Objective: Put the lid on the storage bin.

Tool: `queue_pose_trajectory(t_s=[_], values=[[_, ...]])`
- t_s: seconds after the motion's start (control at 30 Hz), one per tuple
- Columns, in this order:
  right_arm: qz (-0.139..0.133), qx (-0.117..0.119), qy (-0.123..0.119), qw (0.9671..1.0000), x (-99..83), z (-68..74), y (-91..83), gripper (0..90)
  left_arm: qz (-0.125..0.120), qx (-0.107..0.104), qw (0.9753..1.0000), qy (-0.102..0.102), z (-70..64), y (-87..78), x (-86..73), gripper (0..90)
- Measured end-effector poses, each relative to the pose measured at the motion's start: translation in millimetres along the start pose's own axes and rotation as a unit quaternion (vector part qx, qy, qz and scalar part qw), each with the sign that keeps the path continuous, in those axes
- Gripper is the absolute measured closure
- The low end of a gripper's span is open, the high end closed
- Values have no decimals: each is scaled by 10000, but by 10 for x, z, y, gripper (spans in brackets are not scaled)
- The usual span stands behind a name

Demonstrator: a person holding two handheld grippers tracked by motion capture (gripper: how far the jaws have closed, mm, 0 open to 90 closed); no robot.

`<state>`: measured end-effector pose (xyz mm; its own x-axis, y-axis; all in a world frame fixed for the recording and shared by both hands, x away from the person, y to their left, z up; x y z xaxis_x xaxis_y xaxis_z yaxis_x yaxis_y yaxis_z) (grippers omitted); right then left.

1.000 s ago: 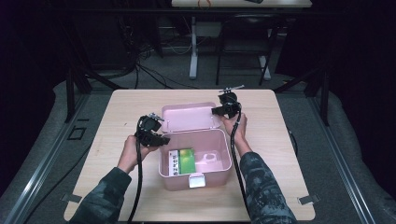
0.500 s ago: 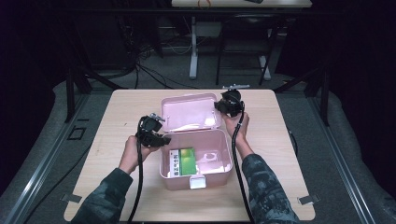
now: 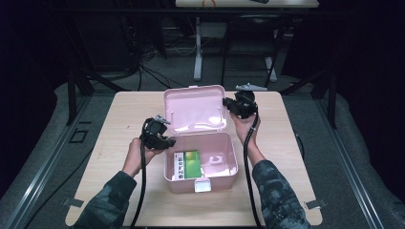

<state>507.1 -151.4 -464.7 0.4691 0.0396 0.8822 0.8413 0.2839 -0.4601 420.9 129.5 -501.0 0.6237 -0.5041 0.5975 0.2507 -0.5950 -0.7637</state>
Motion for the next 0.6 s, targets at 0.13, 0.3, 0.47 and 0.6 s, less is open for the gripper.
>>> queue_pose_trajectory(t_s=[0.13,0.3,0.47,0.6], values=[[-153,63,-50,9999,18,4,-71,847,10,40,10000,34,-3,0,1,776],[-341,184,-113,9992,25,-7,-153,849,10,45,10000,60,-5,1,0,775],[-505,283,-160,9982,28,-12,-239,851,22,76,9999,98,-8,2,3,775],[-631,350,-202,9972,26,-15,-301,853,13,84,9999,118,-9,7,5,774]])
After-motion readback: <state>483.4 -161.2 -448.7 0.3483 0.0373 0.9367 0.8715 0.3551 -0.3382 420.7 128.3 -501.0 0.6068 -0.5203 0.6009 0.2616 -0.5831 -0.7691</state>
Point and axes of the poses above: each handheld gripper's, and its own axes: y roughly forward along the jaws, x roughly out of its top, z roughly to its left, the point moved 3 cm from there along y, roughly forward along the jaws, and after that the axes turned 13 degrees about -x, right-handed, at the moved point
